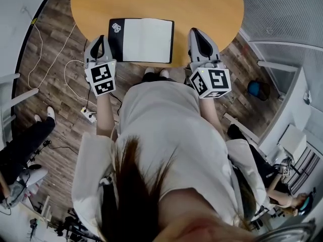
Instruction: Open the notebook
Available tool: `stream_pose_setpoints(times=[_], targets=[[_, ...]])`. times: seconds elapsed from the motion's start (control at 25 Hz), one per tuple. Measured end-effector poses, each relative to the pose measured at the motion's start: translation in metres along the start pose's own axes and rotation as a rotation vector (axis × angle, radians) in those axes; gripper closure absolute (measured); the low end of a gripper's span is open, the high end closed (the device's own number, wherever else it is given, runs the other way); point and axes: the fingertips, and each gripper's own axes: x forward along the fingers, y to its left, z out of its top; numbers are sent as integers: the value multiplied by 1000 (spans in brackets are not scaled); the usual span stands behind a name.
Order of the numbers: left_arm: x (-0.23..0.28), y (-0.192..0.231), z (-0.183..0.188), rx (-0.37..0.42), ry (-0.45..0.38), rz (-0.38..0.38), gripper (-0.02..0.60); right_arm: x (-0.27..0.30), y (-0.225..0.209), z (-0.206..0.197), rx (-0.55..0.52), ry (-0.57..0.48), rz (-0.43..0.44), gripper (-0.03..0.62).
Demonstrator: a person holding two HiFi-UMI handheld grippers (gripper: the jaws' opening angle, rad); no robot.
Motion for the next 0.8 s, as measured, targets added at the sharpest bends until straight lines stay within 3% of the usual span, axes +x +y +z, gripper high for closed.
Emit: stream_pose_setpoints(times=[0.44, 0.8], targets=[[-4, 3, 81, 10, -160, -15, 565, 0, 0, 34, 34, -84, -2, 592], [-23, -10, 139, -26, -270, -26, 565, -2, -2, 46, 24, -107, -18, 592]])
